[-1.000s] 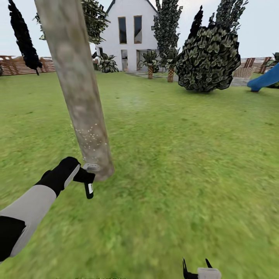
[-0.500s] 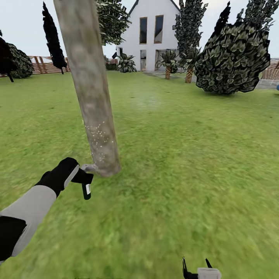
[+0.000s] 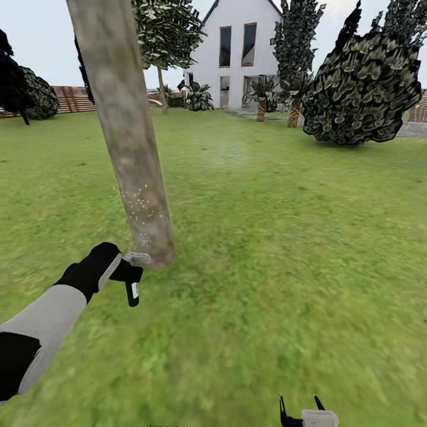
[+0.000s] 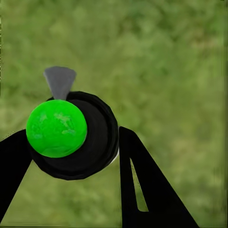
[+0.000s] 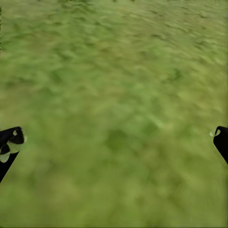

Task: In the garden, pick up the pesticide atomizer on the floor and spray pesticide onto both trees until each tree trunk is fully covered.

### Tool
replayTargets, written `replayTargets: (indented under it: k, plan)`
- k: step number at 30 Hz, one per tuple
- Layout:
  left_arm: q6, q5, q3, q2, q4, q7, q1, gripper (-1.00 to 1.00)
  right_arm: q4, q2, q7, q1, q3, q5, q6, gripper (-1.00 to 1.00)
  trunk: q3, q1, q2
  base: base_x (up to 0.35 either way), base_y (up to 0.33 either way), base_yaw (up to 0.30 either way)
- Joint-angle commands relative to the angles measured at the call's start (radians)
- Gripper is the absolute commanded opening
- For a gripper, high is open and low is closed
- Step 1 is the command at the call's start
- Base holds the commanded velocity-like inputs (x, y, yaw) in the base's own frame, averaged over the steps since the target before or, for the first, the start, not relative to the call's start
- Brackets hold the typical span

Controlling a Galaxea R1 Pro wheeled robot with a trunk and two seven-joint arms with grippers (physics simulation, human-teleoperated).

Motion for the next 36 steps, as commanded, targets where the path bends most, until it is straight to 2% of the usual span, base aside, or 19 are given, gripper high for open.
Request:
replayTargets:
  k: [1,6,12,16,27,36]
  plan:
    - [0.0,0.0,0.0,0.0,-0.001,0.001,0.0,-1.0,0.0,0.0,0.0,0.0,0.0,0.0,0.0,1.0,0.0,0.0,0.0,0.0,-0.275,0.263]
    - [-0.001,-0.002,0.001,0.008,0.005,0.005,0.0,-1.0,0.0,0.0,0.0,0.0,0.0,0.0,0.0,1.0,0.0,0.0,0.0,0.005,-0.275,0.276]
    - [0.0,0.001,0.009,0.0,0.005,0.066,0.0,-1.0,0.0,0.0,0.0,0.0,0.0,0.0,-0.001,1.0,0.0,0.0,0.0,0.151,-0.244,0.216]
    - [0.0,0.002,0.031,-0.002,0.007,0.07,0.001,-1.0,0.0,-0.001,0.0,0.0,-0.001,0.0,0.0,1.0,0.0,0.0,0.0,0.219,-0.208,0.017]
    - [-0.001,0.002,0.034,-0.001,0.007,0.07,0.002,-1.0,0.0,-0.002,0.0,0.0,-0.001,0.0,-0.002,1.0,0.0,0.0,0.0,0.087,-0.257,0.013]
    - [-0.002,0.002,0.036,0.0,0.005,0.072,0.002,-1.0,0.0,-0.001,0.0,0.0,-0.001,0.0,-0.001,1.0,0.0,0.0,0.0,0.027,-0.27,0.258]
